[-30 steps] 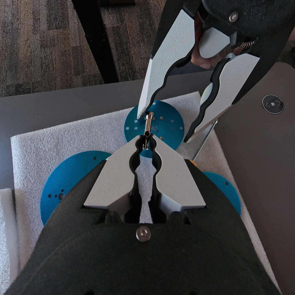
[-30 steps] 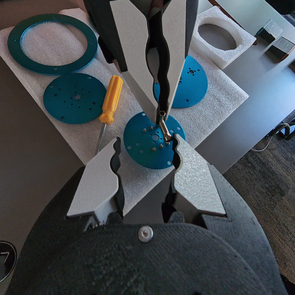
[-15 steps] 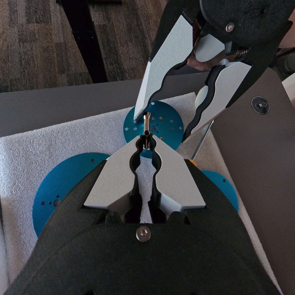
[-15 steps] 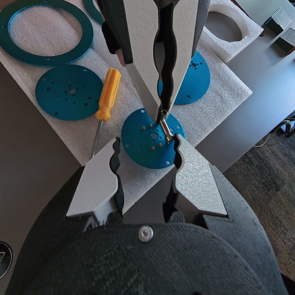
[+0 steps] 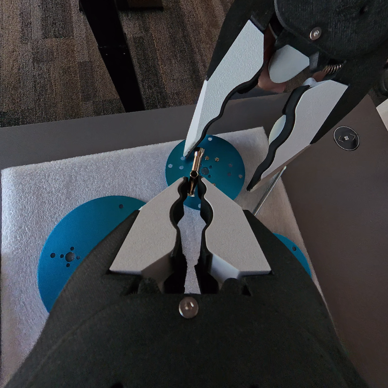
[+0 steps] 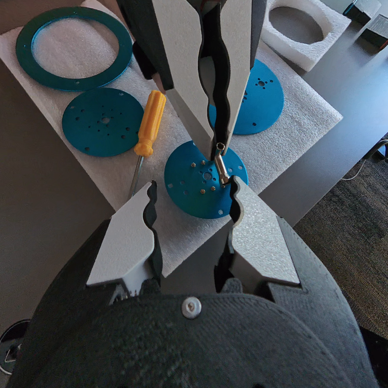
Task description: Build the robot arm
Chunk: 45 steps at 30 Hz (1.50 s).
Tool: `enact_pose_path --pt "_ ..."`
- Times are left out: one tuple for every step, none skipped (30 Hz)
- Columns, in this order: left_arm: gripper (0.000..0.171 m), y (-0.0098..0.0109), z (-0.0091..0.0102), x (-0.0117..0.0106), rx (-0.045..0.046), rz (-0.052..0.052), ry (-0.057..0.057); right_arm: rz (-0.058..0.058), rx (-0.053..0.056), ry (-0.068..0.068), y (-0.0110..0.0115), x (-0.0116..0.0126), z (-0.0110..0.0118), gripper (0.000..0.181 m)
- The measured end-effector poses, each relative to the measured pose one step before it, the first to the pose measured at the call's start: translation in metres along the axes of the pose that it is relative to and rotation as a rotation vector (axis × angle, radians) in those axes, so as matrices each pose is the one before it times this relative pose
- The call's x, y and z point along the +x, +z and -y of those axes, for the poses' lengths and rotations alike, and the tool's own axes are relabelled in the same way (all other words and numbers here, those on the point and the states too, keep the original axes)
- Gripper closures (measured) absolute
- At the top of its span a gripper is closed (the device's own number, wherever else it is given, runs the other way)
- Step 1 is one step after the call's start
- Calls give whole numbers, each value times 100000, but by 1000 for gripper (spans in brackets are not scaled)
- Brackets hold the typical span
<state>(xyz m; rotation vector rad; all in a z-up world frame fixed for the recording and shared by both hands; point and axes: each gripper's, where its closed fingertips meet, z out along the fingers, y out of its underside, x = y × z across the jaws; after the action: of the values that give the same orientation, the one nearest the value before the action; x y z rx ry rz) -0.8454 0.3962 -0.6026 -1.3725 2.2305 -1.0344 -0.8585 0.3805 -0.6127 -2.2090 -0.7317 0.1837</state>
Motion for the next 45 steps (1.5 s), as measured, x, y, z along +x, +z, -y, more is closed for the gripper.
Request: enact_pose_path --pt "164 -1 28 -17 554 236 -401 -226 337 -750 0 122 -21 112" --pt "164 6 48 -37 691 371 -700 -485 463 -1024 18 205 -26 114" --pt "164 -25 46 -28 620 333 -1105 167 481 -804 29 109 10 114" --pt "165 -27 7 -1 262 418 -719 267 471 85 10 63 55 114" --pt "165 -43 23 23 -60 674 -250 365 417 478 -43 -5 103 113" --pt "165 -59 53 67 -118 678 -320 93 158 1 -72 -13 110 112" --pt "165 -106 152 139 231 543 -183 -607 117 -731 -121 23 94 112" --pt "165 -176 207 230 507 373 -20 -916 172 -1121 -169 -24 106 112" --pt "166 -221 176 341 346 -91 30 -518 32 -1329 -198 -161 105 113" --pt "166 -209 58 323 -14 187 394 -37 152 -1467 -227 -287 94 113" --pt "166 -135 -40 297 -91 264 449 41 462 -813 -186 -319 128 113" --pt "166 -40 -132 303 -467 -112 -121 312 96 -380 -99 -341 34 113" --pt "165 45 -191 256 -771 -221 -294 586 -618 -556 -7 -328 -124 113" --pt "165 69 -145 153 -535 25 -224 244 -911 -775 63 -227 -187 113" --pt "166 106 -55 32 -58 472 -129 -656 -889 -848 77 -41 -182 113" --pt "166 140 -42 23 -76 130 -220 -836 -762 -743 71 44 -165 113" --pt "166 157 -106 10 -475 -8 -322 -155 -715 -238 50 -16 -130 113" --pt "165 135 -95 -54 -237 338 -91 93 -366 325 48 -4 -88 113" --pt "165 81 -26 -36 274 230 -66 -49 -5 361 57 31 -58 112" --pt "166 28 -4 -17 450 10 -301 258 70 447 39 1 -61 112" --pt "165 -12 14 -17 642 58 -372 340 390 549 -13 2 21 112" --pt "166 -3 19 0 686 173 -94 320 336 244 -61 -6 51 113" --pt "165 12 -49 23 585 227 164 399 312 123 -39 -14 43 113" --pt "165 9 -63 15 567 208 37 550 266 252 24 -31 13 113" --pt "165 -9 -52 -11 519 233 73 411 523 445 41 -4 44 113" --pt "165 2 -45 1 259 487 653 308 615 624 14 -1 82 113" --pt "165 -4 -24 -7 156 788 1295 260 178 619 17 -15 43 112" --pt "166 10 -21 6 32 858 1557 95 0 296 17 -37 2 112" --pt "165 5 -20 6 -12 588 1157 -158 21 5 8 -59 -30 112" --pt "165 16 1 -5 36 198 571 -416 -7 -19 3 -58 -70 112" --pt "165 18 2 -12 162 -137 183 -436 -16 220 -21 -67 -66 112" --pt "165 -1 0 4 146 -403 96 -340 185 622 -78 -114 -19 113" --pt "165 23 -4 54 10 -582 125 -413 -26 1002 -63 -130 -49 113" --pt "164 16 -8 58 -76 -242 482 -714 -49 702 -38 -101 -49 113" --pt "164 8 -21 56 -116 -45 814 -822 -67 272 -39 -121 -39 113" --pt "164 -8 -29 44 -84 -29 317 -650 -132 -62 -62 -125 -22 113" --pt "163 -6 -17 7 -14 -168 -472 -614 -371 -231 -44 -98 -26 113" --pt "163 2 -11 5 145 -211 -426 -578 -390 49 1 -54 -27 113" --pt "163 -8 -18 -4 157 -219 -341 -290 -213 -267 -17 -43 5 113" --pt "163 0 -7 -16 35 -175 -322 31 -215 19 -19 -27 -1 114" --pt "162 0 -3 -6 -47 -67 35 269 -139 519 -9 -38 1 113" --pt "162 2 -2 -13 -59 -1 120 326 102 533 -22 -39 5 113" --pt "162 14 -6 -11 -78 -25 -248 211 257 993 -18 -38 18 113" --pt "162 0 -6 -5 -91 -52 -207 -53 412 724 -4 -33 12 113" --pt "162 5 2 9 4 38 234 -144 495 322 -9 -40 9 113"
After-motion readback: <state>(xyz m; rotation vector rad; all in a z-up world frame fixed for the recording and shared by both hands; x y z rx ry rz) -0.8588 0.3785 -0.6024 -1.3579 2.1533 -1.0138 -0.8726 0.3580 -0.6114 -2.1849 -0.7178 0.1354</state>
